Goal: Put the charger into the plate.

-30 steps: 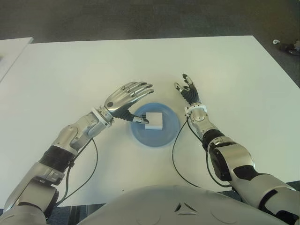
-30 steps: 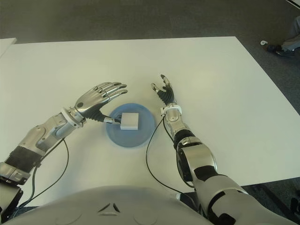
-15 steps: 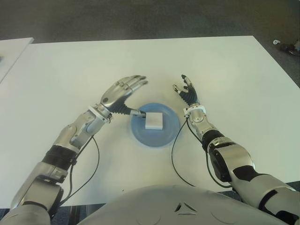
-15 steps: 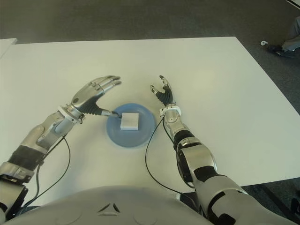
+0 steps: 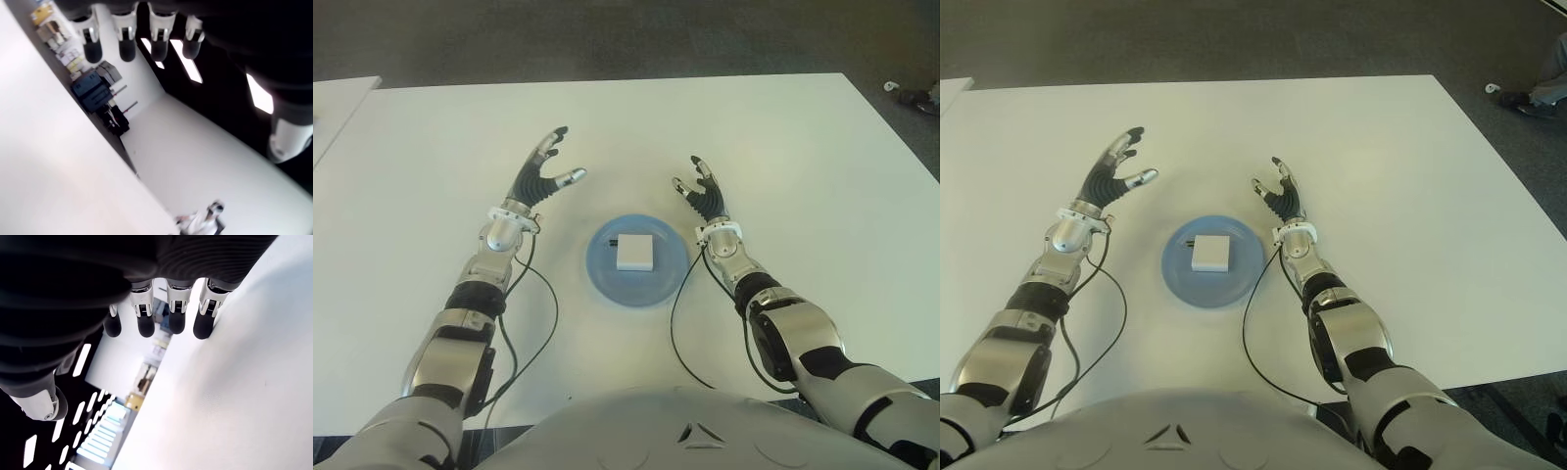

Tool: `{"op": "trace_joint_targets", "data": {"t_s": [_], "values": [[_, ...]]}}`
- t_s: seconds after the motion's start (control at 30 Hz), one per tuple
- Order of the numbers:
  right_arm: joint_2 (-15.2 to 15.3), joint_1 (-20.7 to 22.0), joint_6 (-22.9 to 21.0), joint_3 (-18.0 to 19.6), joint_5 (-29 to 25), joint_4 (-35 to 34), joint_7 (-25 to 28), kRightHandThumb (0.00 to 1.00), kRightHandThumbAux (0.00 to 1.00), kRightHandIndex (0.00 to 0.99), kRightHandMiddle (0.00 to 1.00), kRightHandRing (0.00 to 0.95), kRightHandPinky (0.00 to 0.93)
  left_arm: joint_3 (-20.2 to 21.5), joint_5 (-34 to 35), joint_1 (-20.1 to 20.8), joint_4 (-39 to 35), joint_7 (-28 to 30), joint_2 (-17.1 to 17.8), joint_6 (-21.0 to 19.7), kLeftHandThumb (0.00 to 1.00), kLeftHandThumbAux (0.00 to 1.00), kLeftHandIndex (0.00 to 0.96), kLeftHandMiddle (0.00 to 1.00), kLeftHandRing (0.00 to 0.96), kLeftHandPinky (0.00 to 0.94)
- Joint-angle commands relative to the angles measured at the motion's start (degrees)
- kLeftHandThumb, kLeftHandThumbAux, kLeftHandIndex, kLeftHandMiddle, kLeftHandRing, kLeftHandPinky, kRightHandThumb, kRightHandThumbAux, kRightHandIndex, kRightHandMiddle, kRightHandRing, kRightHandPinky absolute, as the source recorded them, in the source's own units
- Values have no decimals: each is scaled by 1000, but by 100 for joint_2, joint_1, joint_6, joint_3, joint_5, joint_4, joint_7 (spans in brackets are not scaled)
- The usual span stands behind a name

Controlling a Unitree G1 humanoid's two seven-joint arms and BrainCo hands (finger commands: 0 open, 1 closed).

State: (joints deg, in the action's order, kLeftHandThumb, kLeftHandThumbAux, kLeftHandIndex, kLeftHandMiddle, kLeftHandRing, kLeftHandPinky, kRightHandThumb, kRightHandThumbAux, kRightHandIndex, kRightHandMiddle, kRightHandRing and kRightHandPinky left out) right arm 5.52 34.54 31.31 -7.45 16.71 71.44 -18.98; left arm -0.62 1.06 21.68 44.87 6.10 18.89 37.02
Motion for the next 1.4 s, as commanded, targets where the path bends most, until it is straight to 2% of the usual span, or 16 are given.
{"op": "trace_joint_targets", "data": {"t_s": [0.03,0.23,0.77,1.4], "values": [[-117,-418,-451,-43,30,332,216,59,505,0,0,0,23,845,1199,-86,985,739,-585,-112,12,535,0,1,0,0],[-117,-438,-445,11,-50,312,313,64,512,0,0,0,4,1068,1329,-53,1204,966,-754,-138,13,506,0,0,0,0],[-73,-469,-415,90,-91,296,422,72,515,0,0,0,0,1149,1050,-60,1292,819,-936,-192,20,488,0,0,0,0],[-84,-499,-400,137,-77,260,402,73,566,0,0,0,0,1097,584,-298,1396,456,-886,-58,3,497,0,0,0,0]]}}
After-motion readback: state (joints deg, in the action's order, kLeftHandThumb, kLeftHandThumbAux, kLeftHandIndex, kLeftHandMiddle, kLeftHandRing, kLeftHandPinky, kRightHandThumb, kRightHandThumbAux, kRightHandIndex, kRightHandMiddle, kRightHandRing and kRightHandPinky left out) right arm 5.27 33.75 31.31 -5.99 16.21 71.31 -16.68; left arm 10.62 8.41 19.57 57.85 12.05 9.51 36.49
